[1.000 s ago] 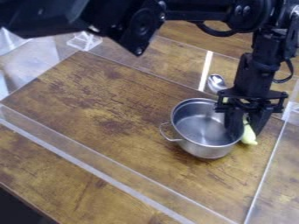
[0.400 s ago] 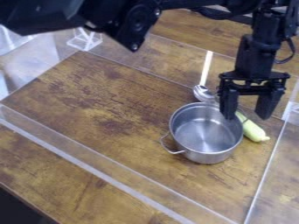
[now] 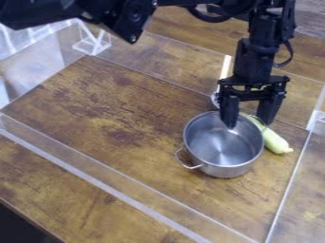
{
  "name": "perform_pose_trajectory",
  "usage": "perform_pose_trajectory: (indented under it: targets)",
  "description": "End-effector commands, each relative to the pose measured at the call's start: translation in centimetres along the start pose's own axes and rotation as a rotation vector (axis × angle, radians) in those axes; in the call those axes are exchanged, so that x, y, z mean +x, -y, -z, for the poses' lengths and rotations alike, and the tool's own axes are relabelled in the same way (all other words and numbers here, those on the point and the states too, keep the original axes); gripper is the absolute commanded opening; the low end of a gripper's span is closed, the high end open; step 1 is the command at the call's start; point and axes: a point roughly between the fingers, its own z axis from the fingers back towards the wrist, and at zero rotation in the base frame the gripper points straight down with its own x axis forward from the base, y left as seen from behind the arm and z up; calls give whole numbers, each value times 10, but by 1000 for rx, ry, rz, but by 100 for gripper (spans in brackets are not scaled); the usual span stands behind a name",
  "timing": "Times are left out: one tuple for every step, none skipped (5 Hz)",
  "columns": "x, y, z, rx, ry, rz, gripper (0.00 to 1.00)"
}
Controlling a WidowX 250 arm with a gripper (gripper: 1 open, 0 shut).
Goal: Move the green spoon to the right
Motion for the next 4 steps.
perform_pose_trajectory:
  targets:
    - [12, -10, -43, -83, 61, -18, 0]
    - [6, -4, -40, -74, 66, 24, 100]
    - [-1, 1, -39, -65, 65, 72, 0]
    - [3, 0, -35, -58, 67, 104, 0]
